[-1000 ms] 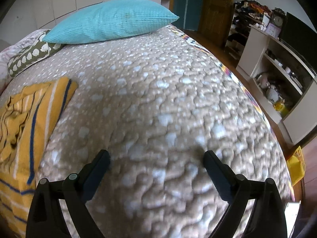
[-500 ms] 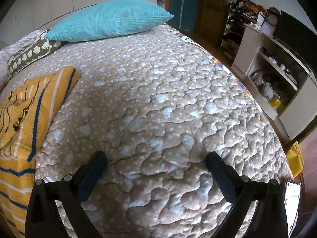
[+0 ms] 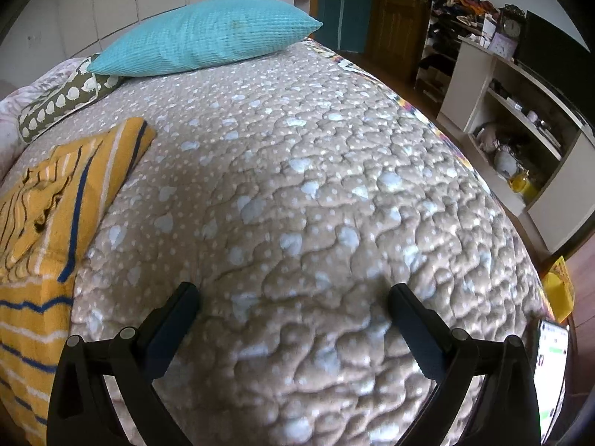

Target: Fold small clothes

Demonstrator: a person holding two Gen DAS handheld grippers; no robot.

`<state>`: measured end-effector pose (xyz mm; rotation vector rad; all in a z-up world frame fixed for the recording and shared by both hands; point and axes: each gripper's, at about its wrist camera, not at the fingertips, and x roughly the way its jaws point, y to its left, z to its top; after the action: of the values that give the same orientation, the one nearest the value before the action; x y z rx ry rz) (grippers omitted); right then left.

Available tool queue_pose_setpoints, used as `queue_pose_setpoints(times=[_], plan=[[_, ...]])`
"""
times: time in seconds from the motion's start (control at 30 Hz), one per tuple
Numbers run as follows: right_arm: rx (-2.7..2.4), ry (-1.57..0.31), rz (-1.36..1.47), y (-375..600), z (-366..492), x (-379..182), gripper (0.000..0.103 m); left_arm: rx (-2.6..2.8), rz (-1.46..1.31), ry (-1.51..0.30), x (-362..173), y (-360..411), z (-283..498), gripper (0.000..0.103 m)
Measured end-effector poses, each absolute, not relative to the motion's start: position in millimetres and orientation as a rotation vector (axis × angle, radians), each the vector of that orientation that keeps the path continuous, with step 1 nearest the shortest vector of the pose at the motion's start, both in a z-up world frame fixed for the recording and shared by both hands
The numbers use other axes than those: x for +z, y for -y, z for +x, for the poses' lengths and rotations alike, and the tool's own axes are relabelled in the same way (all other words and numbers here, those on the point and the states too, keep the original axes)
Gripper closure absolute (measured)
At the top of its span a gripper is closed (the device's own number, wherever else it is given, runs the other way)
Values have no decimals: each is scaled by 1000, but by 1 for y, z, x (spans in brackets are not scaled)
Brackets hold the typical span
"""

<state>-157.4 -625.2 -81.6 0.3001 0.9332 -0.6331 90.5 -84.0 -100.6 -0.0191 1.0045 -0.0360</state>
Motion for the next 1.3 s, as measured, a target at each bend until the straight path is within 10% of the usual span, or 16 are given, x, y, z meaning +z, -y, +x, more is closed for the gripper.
queue_pose_setpoints(times=[0.8, 1.3], plan=[[-595, -962, 357, 629, -158, -80, 0, -29, 13, -943, -76, 83, 45, 9], [-206, -892, 314, 501, -240, -40, 29, -54, 19, -880, -33, 94, -62, 8]])
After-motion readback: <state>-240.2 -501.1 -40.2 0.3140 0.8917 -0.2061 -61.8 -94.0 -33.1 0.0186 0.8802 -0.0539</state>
